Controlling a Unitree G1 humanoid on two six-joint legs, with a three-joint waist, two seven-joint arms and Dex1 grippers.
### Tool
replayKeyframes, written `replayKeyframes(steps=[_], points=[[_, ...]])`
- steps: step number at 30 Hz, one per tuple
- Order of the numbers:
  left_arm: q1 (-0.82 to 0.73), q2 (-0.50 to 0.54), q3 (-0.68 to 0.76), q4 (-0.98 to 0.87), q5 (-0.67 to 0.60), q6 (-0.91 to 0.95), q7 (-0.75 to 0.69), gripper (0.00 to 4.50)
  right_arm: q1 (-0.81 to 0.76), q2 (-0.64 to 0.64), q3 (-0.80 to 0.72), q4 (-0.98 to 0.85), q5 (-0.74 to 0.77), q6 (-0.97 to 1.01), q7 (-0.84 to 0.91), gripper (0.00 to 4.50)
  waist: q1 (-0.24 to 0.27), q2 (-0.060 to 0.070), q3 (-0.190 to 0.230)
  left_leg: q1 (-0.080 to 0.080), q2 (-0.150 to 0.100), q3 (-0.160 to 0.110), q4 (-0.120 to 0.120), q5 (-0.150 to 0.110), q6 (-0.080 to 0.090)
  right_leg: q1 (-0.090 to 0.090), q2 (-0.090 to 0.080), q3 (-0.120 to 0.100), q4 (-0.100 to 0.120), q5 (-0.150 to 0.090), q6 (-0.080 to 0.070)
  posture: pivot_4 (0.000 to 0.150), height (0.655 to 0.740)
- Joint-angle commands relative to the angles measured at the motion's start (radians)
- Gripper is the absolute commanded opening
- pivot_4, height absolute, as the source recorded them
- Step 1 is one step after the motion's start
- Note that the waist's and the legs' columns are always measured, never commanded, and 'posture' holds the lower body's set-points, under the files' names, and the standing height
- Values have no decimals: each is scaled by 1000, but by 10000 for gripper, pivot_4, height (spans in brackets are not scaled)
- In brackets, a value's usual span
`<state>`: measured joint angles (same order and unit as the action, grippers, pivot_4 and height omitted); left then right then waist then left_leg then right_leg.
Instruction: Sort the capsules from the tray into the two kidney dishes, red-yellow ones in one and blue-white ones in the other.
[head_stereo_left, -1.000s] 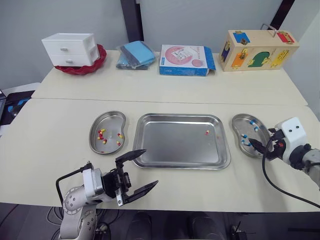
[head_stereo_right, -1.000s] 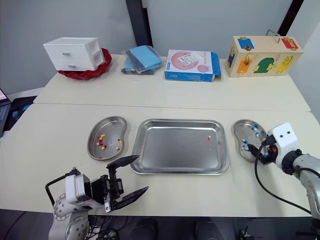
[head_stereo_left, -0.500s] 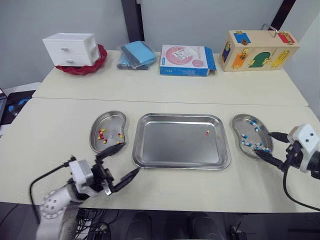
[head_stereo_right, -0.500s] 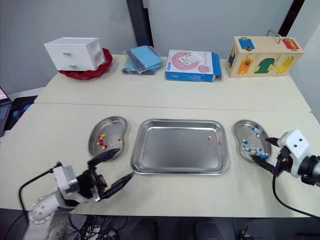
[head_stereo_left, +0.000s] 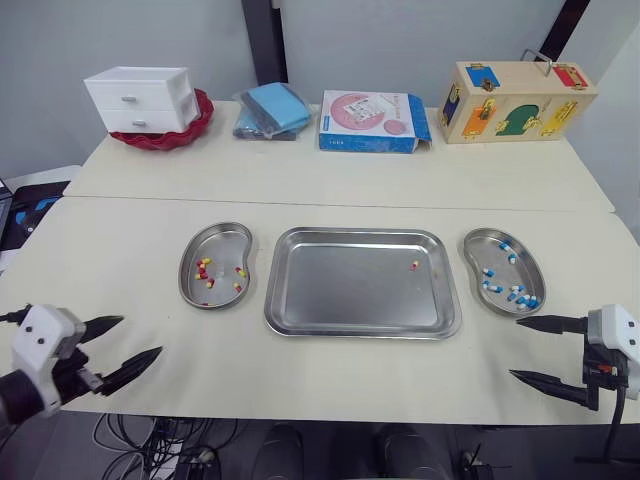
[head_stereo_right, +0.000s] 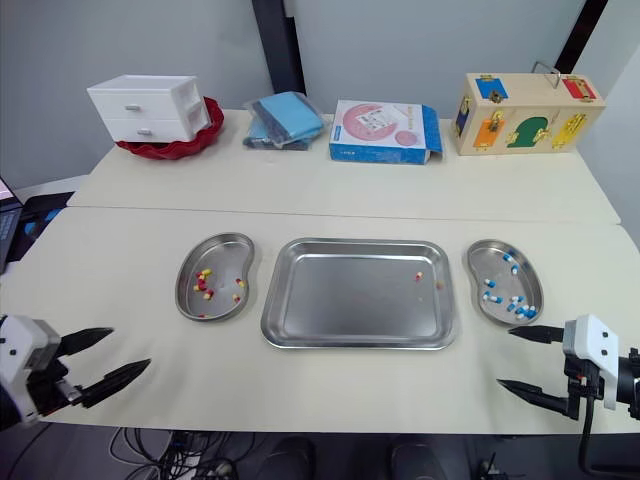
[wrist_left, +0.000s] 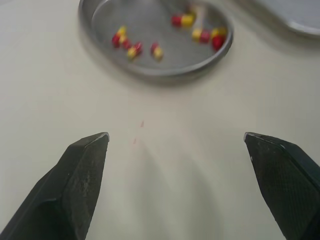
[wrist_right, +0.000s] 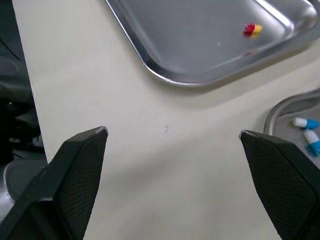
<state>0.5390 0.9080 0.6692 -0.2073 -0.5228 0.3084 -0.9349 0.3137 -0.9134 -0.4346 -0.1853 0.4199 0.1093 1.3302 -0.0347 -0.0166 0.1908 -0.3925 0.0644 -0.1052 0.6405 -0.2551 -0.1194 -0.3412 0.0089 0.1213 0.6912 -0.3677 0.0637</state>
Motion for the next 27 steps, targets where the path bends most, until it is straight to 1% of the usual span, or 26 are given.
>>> replayKeyframes(steps=[1,7,12,14,17,20,23,25,27], points=[[-22,34,71,39,27,20,-12,45000,-23,0,14,37,-18,-60,-1,44599,-1,0,0,0,0,0,0,0,0,0,0,0,0,0,0,1500,7400],[-84,55,68,58,49,38,-33,45000,-14,19,26,31,-6,-68,-18,44599,2,0,0,-1,0,0,0,0,0,0,0,0,-1,0,0,1500,7400],[-127,52,25,34,61,55,-47,45000,41,46,7,-4,24,-68,-29,44599,2,0,0,-1,0,0,-2,0,0,0,0,0,-2,0,0,1500,7400],[-157,54,-6,12,58,66,-51,45000,84,79,-3,-42,51,-66,-39,44599,3,0,0,-1,0,0,-3,0,0,0,0,0,-2,0,0,1500,7400],[-228,83,-83,-31,41,115,-64,45000,138,212,-31,-120,127,-123,-92,44599,7,0,0,-1,0,-1,-3,0,0,0,0,-2,-2,0,0,1500,7400],[-352,121,-203,-64,38,154,-84,45000,222,312,-12,-194,129,-168,-125,44599,8,1,0,0,0,-3,-3,0,-1,1,0,-3,-2,0,0,1500,7400],[-500,114,-315,-75,32,172,-84,45000,243,421,5,-230,144,-240,-178,44599,5,1,0,1,0,-2,-4,0,-1,3,0,-3,-2,0,0,1500,7400],[-607,98,-397,-75,34,183,-93,45000,270,455,25,-250,126,-264,-191,44599,2,2,1,2,0,-2,-4,0,-1,3,0,-3,-2,0,0,1500,7400],[-762,38,-522,-63,48,186,-98,45000,276,551,15,-253,169,-320,-246,44599,2,2,1,2,0,-1,-4,0,-1,3,0,-2,-2,0,0,1500,7400]])
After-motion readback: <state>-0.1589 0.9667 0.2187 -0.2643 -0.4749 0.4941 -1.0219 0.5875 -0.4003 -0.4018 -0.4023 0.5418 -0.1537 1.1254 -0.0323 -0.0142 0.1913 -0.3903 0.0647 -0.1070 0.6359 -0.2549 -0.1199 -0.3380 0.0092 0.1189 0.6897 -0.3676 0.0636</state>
